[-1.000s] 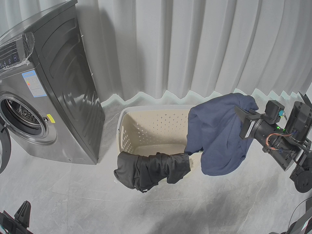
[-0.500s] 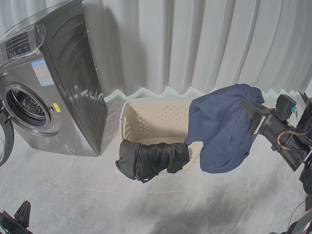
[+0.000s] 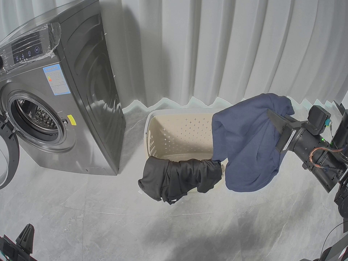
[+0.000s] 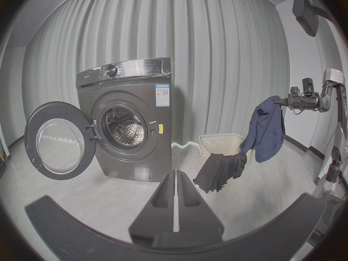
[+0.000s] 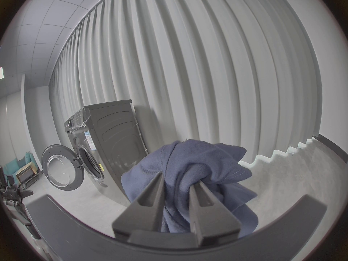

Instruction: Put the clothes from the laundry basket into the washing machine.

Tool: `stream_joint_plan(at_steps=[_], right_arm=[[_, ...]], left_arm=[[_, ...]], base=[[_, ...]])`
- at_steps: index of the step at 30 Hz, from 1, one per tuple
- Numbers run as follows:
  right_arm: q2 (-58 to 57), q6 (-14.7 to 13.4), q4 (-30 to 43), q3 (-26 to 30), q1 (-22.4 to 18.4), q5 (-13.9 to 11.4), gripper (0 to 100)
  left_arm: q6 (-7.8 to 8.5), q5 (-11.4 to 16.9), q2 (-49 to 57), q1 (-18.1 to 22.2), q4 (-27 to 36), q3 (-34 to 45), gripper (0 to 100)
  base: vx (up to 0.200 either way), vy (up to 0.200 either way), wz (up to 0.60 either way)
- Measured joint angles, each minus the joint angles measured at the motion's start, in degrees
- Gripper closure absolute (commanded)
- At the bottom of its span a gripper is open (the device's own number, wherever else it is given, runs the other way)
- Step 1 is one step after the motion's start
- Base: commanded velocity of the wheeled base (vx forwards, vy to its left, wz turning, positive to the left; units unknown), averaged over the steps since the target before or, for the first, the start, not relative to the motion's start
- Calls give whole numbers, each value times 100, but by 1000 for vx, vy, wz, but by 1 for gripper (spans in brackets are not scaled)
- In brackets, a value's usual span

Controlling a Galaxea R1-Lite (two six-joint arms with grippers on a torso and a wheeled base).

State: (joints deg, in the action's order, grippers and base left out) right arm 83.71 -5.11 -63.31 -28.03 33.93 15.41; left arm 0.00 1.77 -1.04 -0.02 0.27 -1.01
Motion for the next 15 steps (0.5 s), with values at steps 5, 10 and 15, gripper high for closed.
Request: stream_joint_plan(at_steps=[5,10,15], right_arm=[[0,2,-63,16,16,-4,100],[0,16,-354,44,27,-37,100],[20,18,-373,30,55,-44,100]], left_arm=[[-2,-2,0,2,0,0,100],[0,0,0,2,-2,0,100],[-2,0,0,2,-2,0,100]], base=[[0,200,0],[0,200,0],[0,200,0]])
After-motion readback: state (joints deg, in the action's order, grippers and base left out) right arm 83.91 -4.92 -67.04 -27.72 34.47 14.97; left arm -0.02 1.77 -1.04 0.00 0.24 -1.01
